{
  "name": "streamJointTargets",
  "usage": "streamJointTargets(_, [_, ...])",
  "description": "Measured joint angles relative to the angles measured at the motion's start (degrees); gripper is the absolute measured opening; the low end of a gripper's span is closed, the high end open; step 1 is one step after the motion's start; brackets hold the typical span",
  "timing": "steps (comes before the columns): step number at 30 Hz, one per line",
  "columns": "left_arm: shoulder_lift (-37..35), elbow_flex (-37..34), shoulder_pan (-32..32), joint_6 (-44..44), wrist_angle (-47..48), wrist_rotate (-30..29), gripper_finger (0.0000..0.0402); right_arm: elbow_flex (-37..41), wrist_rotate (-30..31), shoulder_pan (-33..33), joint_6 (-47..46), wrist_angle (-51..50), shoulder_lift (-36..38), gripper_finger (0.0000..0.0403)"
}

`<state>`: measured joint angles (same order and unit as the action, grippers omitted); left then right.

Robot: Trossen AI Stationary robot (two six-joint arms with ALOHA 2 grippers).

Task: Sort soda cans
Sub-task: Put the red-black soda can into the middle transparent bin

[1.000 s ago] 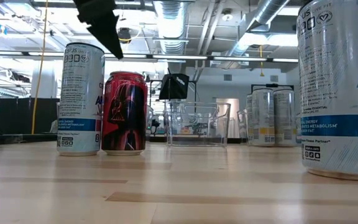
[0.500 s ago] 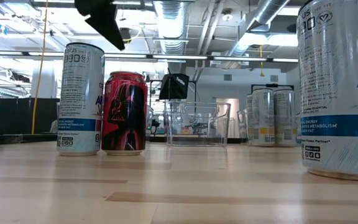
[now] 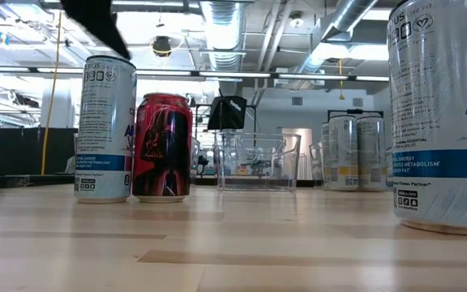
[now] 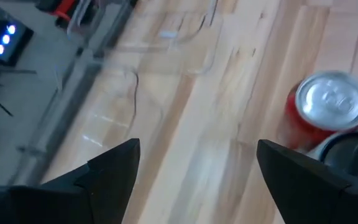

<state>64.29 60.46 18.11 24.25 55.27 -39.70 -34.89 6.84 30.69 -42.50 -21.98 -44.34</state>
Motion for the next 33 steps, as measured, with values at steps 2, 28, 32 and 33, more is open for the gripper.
streamJointTargets(2, [-2.3,-3.9,0.5,3.4,-0.9,0.0,0.032,-1.2,2.7,3.4,-2.8,-2.0,-2.3,0.0328])
streamJointTargets(28, [-7.8,-17.6,2.3,10.7,-10.1,-0.2,0.032,-23.7,10.0,11.5,-5.3,-21.3,-35.4,0.0328])
streamJointTargets(32, [-7.8,-17.6,2.3,10.3,-10.3,-0.2,0.032,-26.7,10.4,11.5,-5.5,-25.7,-37.5,0.0328])
streamJointTargets(33, [-7.8,-17.6,2.3,10.2,-10.3,-0.2,0.032,-27.2,10.4,11.8,-5.5,-26.0,-37.8,0.0328])
